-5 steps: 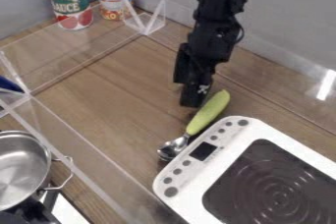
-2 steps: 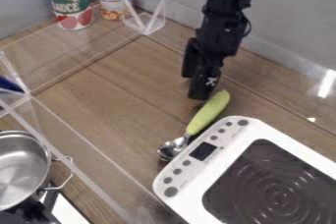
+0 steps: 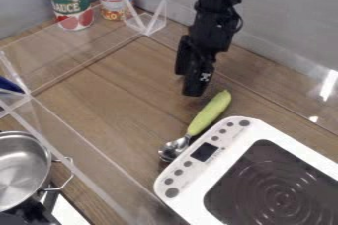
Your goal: Put green spoon on the white and black stove top
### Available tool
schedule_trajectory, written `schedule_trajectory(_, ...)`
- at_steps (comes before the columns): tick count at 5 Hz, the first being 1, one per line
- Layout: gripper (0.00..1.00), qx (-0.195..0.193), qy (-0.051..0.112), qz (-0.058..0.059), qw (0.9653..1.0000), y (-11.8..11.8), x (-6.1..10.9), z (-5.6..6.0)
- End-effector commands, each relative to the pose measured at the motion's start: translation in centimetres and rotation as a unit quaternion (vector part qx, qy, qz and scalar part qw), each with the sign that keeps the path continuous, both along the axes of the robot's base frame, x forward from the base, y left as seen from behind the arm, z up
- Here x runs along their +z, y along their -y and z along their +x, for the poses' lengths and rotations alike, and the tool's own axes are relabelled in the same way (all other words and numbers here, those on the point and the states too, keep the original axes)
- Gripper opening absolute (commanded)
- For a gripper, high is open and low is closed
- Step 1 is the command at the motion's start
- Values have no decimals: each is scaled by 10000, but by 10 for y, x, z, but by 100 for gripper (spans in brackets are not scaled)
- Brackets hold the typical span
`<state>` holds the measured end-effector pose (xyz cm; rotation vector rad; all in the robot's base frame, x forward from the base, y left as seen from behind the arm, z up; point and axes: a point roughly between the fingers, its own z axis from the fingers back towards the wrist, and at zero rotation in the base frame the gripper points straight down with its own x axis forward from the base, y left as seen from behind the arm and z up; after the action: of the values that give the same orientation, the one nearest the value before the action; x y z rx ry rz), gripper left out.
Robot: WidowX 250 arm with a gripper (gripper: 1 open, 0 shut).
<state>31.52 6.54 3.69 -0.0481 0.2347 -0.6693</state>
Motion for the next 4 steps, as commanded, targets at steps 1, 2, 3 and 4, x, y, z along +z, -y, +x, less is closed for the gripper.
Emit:
schedule_trajectory(1, 100, -55, 278, 24, 9996, -7, 15, 2)
schedule_trajectory(2, 100, -109, 302, 15, 9995, -6, 18, -3)
schedule_trajectory(3, 100, -348, 324, 7, 9989, -9, 25, -4)
schedule_trajectory(4, 0, -568, 337, -4, 9978, -12, 25, -5)
